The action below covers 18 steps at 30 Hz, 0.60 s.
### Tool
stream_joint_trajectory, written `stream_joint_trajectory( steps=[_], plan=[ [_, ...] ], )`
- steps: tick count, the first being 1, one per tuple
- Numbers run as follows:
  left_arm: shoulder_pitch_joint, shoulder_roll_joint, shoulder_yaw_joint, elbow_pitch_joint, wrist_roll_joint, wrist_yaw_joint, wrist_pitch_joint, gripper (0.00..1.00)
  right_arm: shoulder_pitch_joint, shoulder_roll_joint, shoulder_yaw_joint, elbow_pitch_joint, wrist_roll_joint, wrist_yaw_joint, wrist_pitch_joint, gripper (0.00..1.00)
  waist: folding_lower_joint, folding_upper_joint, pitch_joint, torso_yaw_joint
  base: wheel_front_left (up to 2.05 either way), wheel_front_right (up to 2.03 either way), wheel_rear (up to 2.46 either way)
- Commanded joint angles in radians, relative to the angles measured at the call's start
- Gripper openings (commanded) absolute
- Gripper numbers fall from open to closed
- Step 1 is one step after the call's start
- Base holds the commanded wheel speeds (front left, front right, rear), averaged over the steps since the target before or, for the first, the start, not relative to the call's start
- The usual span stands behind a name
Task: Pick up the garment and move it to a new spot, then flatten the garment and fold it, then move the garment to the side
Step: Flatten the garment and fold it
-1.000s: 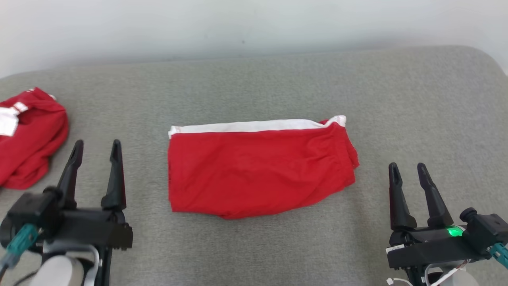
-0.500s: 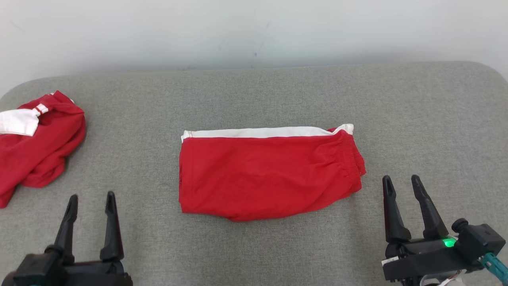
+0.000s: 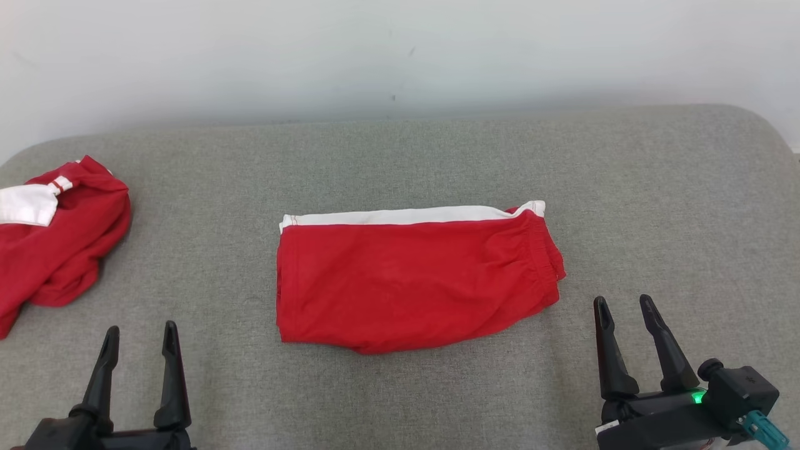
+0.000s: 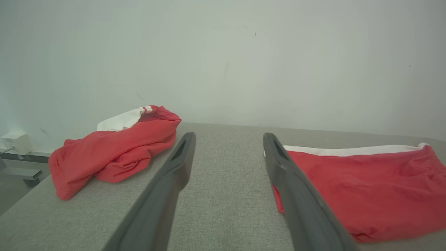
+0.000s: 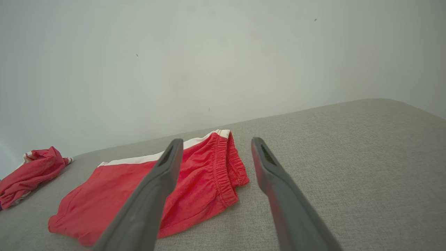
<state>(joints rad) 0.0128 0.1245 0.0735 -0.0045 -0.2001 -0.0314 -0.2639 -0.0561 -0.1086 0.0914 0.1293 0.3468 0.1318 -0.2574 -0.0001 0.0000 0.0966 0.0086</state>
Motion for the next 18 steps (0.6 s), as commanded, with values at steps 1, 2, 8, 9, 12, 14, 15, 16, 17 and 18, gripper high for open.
stream_joint_trajectory(
  steps=[1,2,8,9,12,14,15,16,17,18],
  plan=[
    [0.016,-0.004,0.007,0.009,0.015,-0.010,-0.001,1.00,0.014,0.002,-0.001,0.003,-0.012,-0.002,-0.008,1.00,0.0001,0.0000,-0.006,-0.001,0.00,0.00,0.00],
    [0.016,-0.007,0.011,0.013,0.018,-0.012,-0.001,1.00,0.017,0.002,-0.002,0.005,-0.013,-0.002,-0.006,1.00,0.0001,0.0000,-0.008,-0.001,0.00,0.00,0.00],
    [0.016,-0.021,0.026,0.059,0.026,-0.036,-0.001,1.00,0.028,0.000,0.000,0.020,-0.022,-0.002,-0.007,1.00,0.0001,0.0000,-0.019,0.007,0.00,0.00,0.00],
    [0.014,-0.021,0.027,0.065,0.030,-0.038,-0.001,1.00,0.030,0.000,0.002,0.022,-0.023,-0.002,-0.007,1.00,0.0001,0.0000,-0.021,0.008,0.00,0.00,0.00],
    [0.014,-0.021,0.029,0.081,0.040,-0.044,-0.001,1.00,0.032,0.001,0.005,0.029,-0.025,-0.002,-0.007,1.00,0.0001,0.0000,-0.028,0.009,0.00,0.00,0.00],
    [0.016,-0.023,0.030,0.085,0.041,-0.047,-0.001,1.00,0.033,0.001,0.005,0.030,-0.025,-0.002,-0.007,1.00,0.0001,0.0000,-0.029,0.009,0.00,0.00,0.00],
    [0.016,-0.024,0.030,0.088,0.043,-0.047,-0.001,1.00,0.035,0.001,0.005,0.033,-0.026,-0.002,-0.007,1.00,0.0001,0.0000,-0.031,0.010,0.00,0.00,0.00],
    [0.016,-0.025,0.031,0.090,0.046,-0.047,-0.001,1.00,0.036,0.001,0.005,0.035,-0.027,-0.002,-0.007,1.00,0.0001,0.0000,-0.033,0.010,0.00,0.00,0.00],
    [0.016,-0.025,0.031,0.093,0.048,-0.050,-0.001,1.00,0.037,0.001,0.006,0.038,-0.028,-0.002,-0.007,1.00,0.0001,0.0000,-0.034,0.011,0.00,0.00,0.00],
    [0.016,-0.026,0.032,0.095,0.050,-0.052,-0.001,1.00,0.038,0.001,0.007,0.039,-0.029,-0.002,-0.008,1.00,0.0001,0.0000,-0.035,0.011,0.00,0.00,0.00]
  ],
)
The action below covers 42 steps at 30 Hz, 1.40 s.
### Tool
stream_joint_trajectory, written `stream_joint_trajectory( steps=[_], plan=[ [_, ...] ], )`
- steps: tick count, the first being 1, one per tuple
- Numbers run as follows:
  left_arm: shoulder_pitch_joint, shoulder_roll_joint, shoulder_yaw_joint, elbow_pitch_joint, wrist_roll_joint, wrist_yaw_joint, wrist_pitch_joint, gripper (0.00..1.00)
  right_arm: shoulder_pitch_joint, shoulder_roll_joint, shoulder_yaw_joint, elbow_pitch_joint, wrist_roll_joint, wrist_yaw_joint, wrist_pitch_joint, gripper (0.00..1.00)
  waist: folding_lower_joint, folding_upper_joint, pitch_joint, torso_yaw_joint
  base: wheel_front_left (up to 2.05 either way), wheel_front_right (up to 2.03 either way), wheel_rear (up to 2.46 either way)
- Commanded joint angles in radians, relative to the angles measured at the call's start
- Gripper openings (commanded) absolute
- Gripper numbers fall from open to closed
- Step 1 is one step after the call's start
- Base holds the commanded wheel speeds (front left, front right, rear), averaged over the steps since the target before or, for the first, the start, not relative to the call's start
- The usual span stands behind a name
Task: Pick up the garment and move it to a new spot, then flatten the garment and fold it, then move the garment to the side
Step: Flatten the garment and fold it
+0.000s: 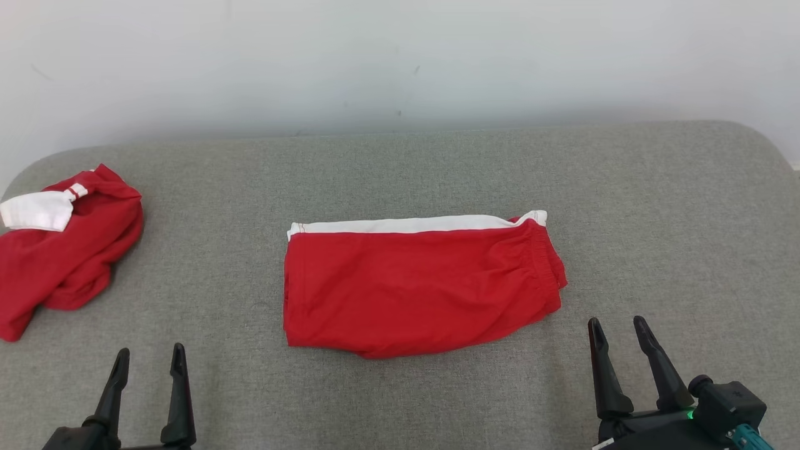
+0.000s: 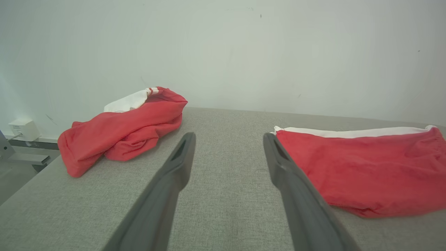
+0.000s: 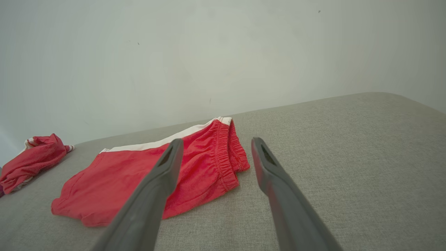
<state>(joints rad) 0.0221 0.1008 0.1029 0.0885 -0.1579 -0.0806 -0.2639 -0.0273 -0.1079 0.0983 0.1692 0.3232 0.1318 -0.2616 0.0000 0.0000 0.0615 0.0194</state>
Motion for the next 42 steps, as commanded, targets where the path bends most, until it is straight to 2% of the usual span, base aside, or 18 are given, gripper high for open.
stream_joint_trajectory(
  steps=[1,15,23,30,34,42],
  plan=[
    [0.007,-0.003,0.002,0.003,0.010,-0.004,-0.001,1.00,0.009,0.001,0.000,0.001,-0.007,-0.002,-0.003,1.00,0.0000,0.0000,-0.001,0.000,0.00,0.00,0.00],
    [-0.010,-0.016,0.007,0.017,0.023,-0.015,-0.001,1.00,0.002,-0.015,-0.004,0.022,-0.010,-0.002,0.001,1.00,0.0000,0.0000,0.004,0.009,0.00,0.00,0.00],
    [-0.045,-0.031,-0.024,0.021,0.026,-0.020,-0.001,1.00,-0.128,-0.057,-0.006,0.066,-0.046,-0.002,0.042,1.00,0.0000,0.0000,0.039,0.054,0.00,0.00,0.00],
    [-0.087,-0.039,-0.049,0.040,0.016,-0.029,-0.001,1.00,-0.290,-0.120,0.006,0.198,-0.069,-0.002,0.120,1.00,0.0000,0.0000,0.086,0.110,0.00,0.00,0.00],
    [-0.107,-0.043,-0.066,0.049,0.013,-0.031,-0.001,1.00,-0.373,-0.152,0.021,0.315,-0.066,-0.002,0.147,1.00,0.0000,0.0000,0.109,0.140,0.00,0.00,0.00],
    [-0.134,-0.048,-0.092,0.059,0.011,-0.029,-0.001,1.00,-0.478,-0.174,0.055,0.535,-0.035,-0.002,0.162,1.00,0.0000,0.0000,0.141,0.179,0.00,0.00,0.00]
  ],
)
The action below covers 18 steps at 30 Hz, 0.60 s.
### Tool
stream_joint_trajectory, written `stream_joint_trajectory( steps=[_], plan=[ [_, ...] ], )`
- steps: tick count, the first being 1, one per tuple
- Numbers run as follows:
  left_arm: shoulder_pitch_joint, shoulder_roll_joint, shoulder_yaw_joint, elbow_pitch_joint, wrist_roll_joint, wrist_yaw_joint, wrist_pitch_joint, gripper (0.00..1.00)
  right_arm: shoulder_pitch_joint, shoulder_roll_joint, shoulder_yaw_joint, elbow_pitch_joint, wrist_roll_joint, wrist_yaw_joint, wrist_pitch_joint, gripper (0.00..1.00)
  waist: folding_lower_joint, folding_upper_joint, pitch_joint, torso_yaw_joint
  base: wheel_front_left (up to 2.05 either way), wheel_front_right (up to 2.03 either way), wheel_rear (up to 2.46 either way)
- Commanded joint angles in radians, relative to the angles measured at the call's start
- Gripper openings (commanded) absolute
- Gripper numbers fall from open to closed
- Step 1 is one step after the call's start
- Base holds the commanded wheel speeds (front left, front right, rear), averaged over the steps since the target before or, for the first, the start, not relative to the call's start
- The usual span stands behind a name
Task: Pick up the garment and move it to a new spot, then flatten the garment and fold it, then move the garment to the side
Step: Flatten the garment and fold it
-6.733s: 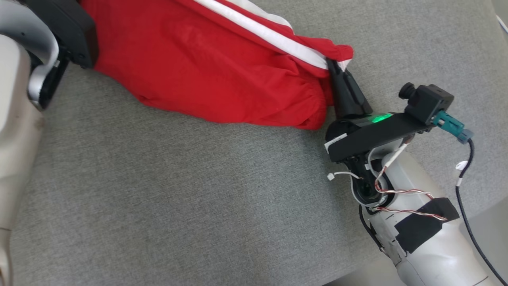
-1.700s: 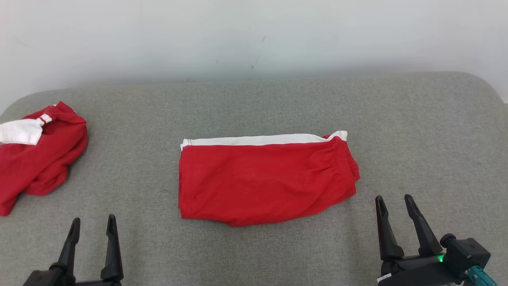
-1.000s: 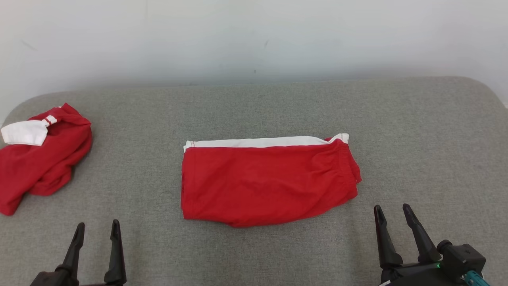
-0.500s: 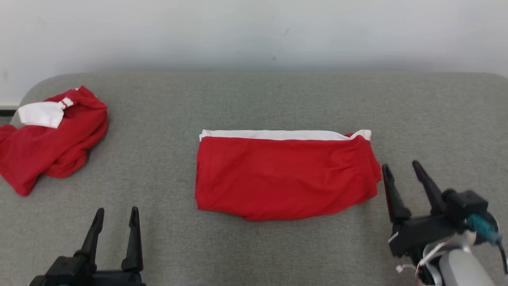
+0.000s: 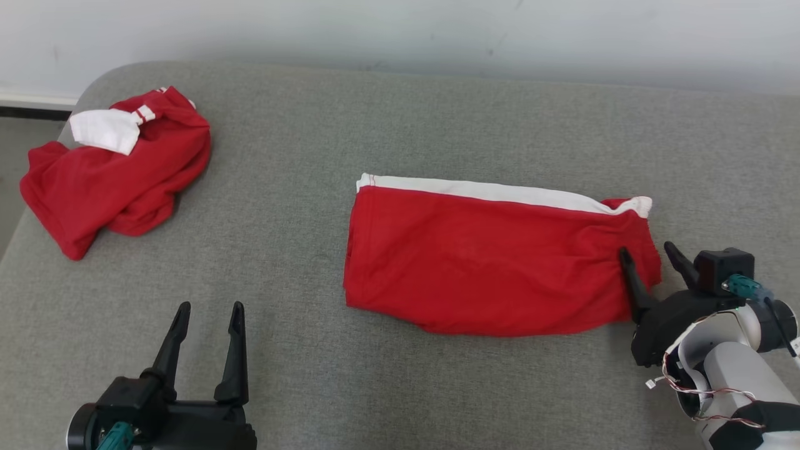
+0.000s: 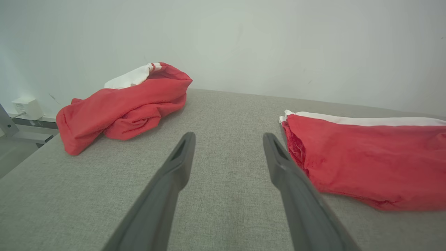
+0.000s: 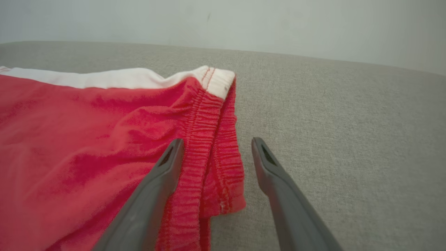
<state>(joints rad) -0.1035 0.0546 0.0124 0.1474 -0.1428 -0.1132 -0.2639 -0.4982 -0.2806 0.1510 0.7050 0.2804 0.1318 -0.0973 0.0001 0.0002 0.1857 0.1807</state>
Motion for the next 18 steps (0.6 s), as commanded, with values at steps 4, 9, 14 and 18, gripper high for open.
stream_joint_trajectory(
  steps=[4,9,14,18],
  plan=[
    [-0.025,-0.003,-0.006,0.010,-0.007,0.003,-0.001,1.00,-0.053,-0.003,0.042,0.101,0.019,-0.002,-0.007,1.00,-0.0001,-0.0002,0.029,0.027,0.00,0.00,0.00],
    [-0.043,-0.004,-0.013,0.022,-0.007,0.001,-0.001,1.00,-0.098,0.011,0.067,0.210,0.051,-0.002,-0.005,1.00,-0.0001,-0.0002,0.036,0.034,0.00,0.00,0.00],
    [-0.052,-0.004,-0.020,0.032,-0.017,0.002,-0.001,1.00,-0.117,0.034,0.108,0.280,0.104,-0.002,0.011,0.36,-0.0001,-0.0002,0.036,0.035,0.00,0.00,0.00],
    [-0.046,-0.004,-0.016,0.038,-0.020,0.007,-0.001,1.00,-0.133,0.012,0.141,0.306,0.147,-0.003,0.003,0.00,-0.0001,-0.0002,0.028,0.023,0.00,0.00,0.00]
  ],
)
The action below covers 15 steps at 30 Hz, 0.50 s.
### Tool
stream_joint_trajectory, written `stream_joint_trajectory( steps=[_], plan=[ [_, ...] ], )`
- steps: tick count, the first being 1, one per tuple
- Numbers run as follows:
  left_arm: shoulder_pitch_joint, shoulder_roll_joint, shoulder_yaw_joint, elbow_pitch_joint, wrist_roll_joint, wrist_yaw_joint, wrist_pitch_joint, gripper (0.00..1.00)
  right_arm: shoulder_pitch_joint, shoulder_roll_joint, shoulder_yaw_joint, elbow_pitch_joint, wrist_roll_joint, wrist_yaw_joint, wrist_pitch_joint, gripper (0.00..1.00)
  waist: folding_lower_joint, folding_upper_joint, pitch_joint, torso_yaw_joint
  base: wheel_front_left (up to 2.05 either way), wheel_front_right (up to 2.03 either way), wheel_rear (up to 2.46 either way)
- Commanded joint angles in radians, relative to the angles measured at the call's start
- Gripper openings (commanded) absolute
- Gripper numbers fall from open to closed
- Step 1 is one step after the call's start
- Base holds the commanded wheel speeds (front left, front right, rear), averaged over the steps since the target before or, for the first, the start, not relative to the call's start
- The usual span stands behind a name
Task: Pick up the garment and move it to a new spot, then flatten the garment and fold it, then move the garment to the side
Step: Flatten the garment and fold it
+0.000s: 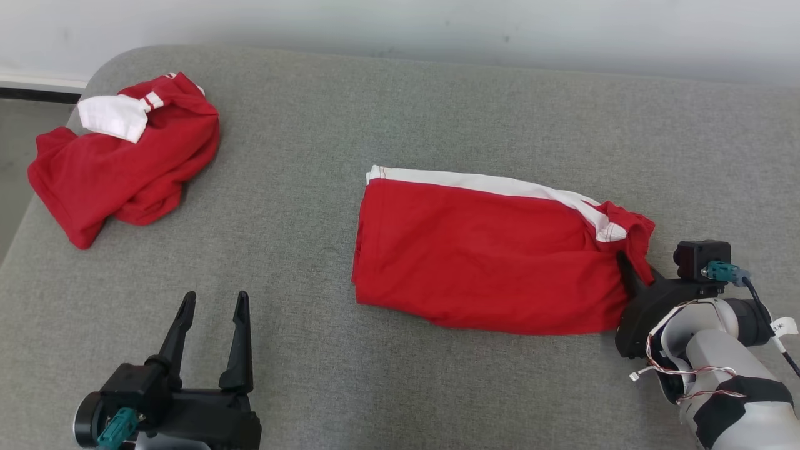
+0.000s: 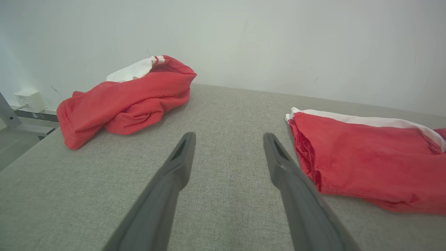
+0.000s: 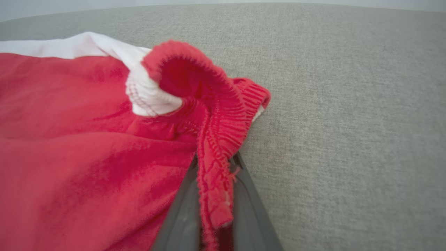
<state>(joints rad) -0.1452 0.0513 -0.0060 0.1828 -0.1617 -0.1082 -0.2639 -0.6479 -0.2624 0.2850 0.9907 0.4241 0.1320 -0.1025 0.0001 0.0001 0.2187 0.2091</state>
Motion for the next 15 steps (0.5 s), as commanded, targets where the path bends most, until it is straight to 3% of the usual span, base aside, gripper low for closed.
stream_joint_trajectory(
  steps=[1,7,15],
  plan=[
    [0.000,-0.001,0.003,0.003,-0.001,0.002,-0.001,1.00,0.014,-0.018,0.012,0.025,0.011,-0.003,0.000,0.00,-0.0001,-0.0001,-0.008,-0.008,0.00,0.00,0.00],
    [0.027,-0.001,0.015,0.003,0.002,0.006,-0.001,1.00,0.016,-0.086,0.061,0.028,0.062,-0.003,-0.030,0.00,-0.0001,-0.0001,-0.040,-0.045,0.00,0.00,0.00],
    [0.039,-0.001,0.019,-0.007,0.001,0.005,-0.001,1.00,0.038,-0.238,0.118,-0.024,0.144,-0.003,-0.014,0.00,-0.0001,-0.0001,-0.049,-0.090,0.00,0.00,0.00]
  ],
)
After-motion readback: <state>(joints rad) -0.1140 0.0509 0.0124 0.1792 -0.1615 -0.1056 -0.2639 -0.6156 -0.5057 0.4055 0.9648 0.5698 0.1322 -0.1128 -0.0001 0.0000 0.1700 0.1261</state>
